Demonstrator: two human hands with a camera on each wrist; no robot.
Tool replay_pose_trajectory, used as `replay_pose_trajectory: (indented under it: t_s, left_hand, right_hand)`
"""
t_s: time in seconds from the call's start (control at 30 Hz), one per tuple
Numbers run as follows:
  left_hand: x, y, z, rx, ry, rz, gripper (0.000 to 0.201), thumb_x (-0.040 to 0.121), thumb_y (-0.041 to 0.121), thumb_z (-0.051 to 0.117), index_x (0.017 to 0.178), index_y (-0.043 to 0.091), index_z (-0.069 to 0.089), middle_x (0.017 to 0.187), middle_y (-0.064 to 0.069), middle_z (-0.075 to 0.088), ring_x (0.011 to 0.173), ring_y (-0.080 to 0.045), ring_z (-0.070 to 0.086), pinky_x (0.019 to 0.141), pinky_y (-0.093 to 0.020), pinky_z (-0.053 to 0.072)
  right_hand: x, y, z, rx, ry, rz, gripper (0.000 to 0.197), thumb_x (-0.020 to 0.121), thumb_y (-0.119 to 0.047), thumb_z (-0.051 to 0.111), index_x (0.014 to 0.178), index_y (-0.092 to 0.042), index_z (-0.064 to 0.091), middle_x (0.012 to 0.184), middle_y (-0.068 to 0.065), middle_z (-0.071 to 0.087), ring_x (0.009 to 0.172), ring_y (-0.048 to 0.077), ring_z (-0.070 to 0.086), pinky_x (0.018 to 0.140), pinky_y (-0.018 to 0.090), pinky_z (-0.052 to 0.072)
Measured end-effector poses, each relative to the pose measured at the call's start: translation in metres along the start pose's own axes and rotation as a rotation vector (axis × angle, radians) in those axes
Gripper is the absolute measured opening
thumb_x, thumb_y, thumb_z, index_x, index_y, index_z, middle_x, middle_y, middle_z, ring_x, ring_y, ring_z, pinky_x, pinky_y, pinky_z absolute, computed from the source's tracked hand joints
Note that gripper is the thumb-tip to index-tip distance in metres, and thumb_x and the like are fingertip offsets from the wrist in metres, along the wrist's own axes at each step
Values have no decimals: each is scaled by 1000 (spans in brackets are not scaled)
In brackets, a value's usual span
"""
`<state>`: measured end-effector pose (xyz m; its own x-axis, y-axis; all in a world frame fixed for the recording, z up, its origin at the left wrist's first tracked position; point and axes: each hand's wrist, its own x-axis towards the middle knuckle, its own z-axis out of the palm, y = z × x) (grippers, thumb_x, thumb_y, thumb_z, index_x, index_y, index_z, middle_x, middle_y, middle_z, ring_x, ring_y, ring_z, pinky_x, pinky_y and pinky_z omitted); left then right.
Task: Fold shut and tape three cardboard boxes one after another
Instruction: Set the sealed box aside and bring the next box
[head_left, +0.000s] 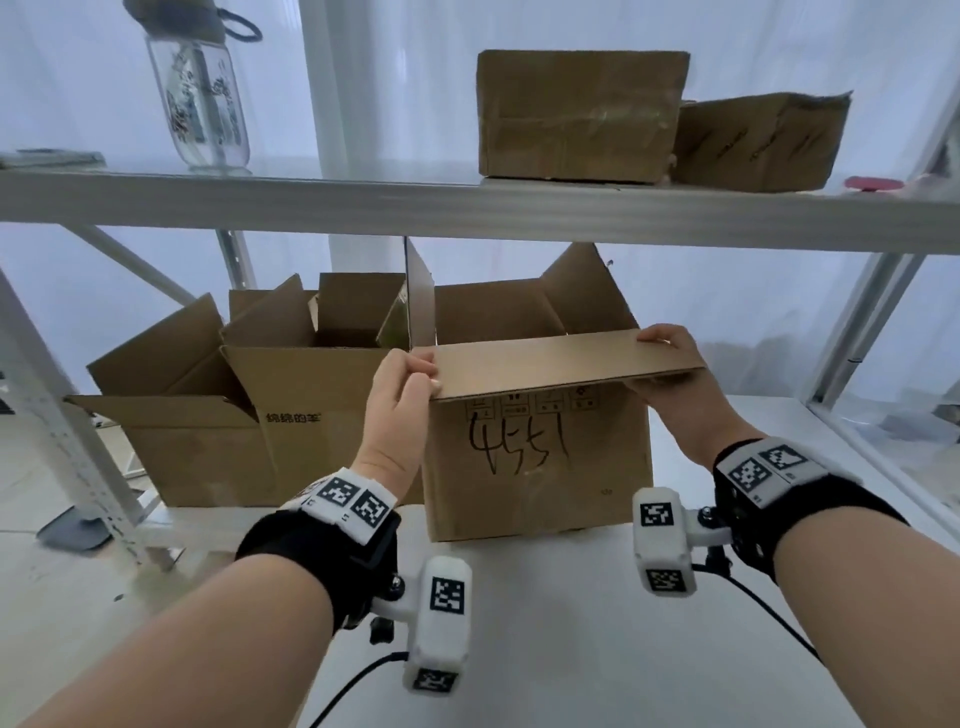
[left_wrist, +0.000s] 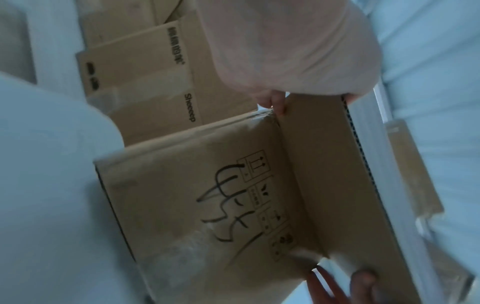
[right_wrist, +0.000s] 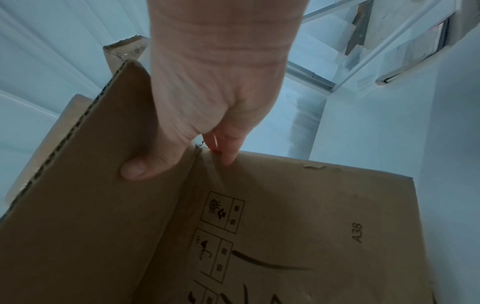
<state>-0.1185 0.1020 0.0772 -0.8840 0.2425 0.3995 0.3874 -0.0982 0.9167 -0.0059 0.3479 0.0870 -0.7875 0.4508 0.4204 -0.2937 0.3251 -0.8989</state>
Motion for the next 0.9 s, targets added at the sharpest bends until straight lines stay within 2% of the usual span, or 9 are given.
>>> replay_pose_trajectory:
  t_s: [0.17, 0.3, 0.4, 0.47, 0.53, 0.6, 0.7, 0.83, 0.9]
  left_hand:
    - [21, -9, 30, 105, -111, -5, 11, 91, 11, 43, 84, 9, 51, 116, -8, 56, 104, -18, 50, 85, -29, 40]
    - [39, 3, 66, 64, -190, 34, 14, 76, 21, 42, 77, 11, 51, 111, -14, 56, 101, -22, 50, 90, -34, 41]
    - [62, 3, 77, -59, -194, -19, 11, 71, 13, 42, 65, 11, 51, 98, -10, 62, 94, -21, 52, 87, -36, 42]
    - [77, -11, 66, -195, -119, -108, 11, 65, 8, 43, 59, 9, 52, 87, -3, 68, 88, -20, 57, 83, -35, 45]
    - [81, -28, 49, -278, -39, -179, 14, 63, 3, 40, 58, 8, 53, 83, 0, 72, 84, -18, 60, 80, -30, 47]
    - [77, -42, 33, -292, 28, -268, 23, 71, -3, 36, 60, 7, 53, 87, -4, 72, 88, -19, 60, 83, -32, 47]
    - [64, -48, 18, -276, 81, -234, 25, 75, -7, 34, 62, 5, 51, 92, -8, 69, 89, -17, 60, 86, -30, 46]
    - [47, -46, 22, -169, 116, -172, 22, 83, -5, 36, 70, 4, 51, 93, -5, 65, 85, -12, 55, 72, -19, 45]
    - [38, -49, 27, -106, 124, -167, 18, 87, 1, 38, 78, 4, 53, 94, -5, 62, 83, -11, 53, 70, -22, 44]
  right_hand:
    - [-9, 37, -16, 7, 206, 25, 36, 83, 19, 57, 110, -3, 49, 107, 9, 51, 75, -10, 58, 71, 8, 48]
    - [-20, 57, -41, -85, 324, 58, 36, 86, 18, 52, 116, -3, 53, 103, 3, 54, 80, -1, 57, 71, 9, 48]
    - [-24, 59, -45, -242, 383, -6, 31, 86, 12, 58, 115, 1, 57, 98, -3, 56, 82, -1, 55, 72, 11, 45]
    - [-22, 55, -35, -349, 353, -75, 28, 85, 9, 63, 111, 2, 59, 102, 1, 59, 82, -10, 56, 72, 5, 42]
    - [-16, 52, -21, -399, 303, -107, 27, 83, 6, 66, 108, -1, 60, 104, 0, 60, 86, -6, 56, 75, 4, 43]
    - [-8, 52, -6, -343, 266, -102, 27, 82, 4, 68, 106, -5, 59, 103, -2, 61, 90, -1, 58, 81, 9, 46]
    - [-1, 55, 14, -121, 210, -62, 32, 83, 8, 65, 110, -9, 55, 105, -8, 59, 90, -8, 58, 82, 13, 47]
    - [-1, 66, 20, 133, 56, 177, 63, 83, 4, 67, 129, -27, 38, 125, -7, 54, 109, 2, 56, 90, 18, 48]
    - [-7, 71, 15, 176, 28, 314, 87, 73, -12, 79, 139, -37, 29, 131, -7, 54, 119, 5, 54, 101, 29, 45]
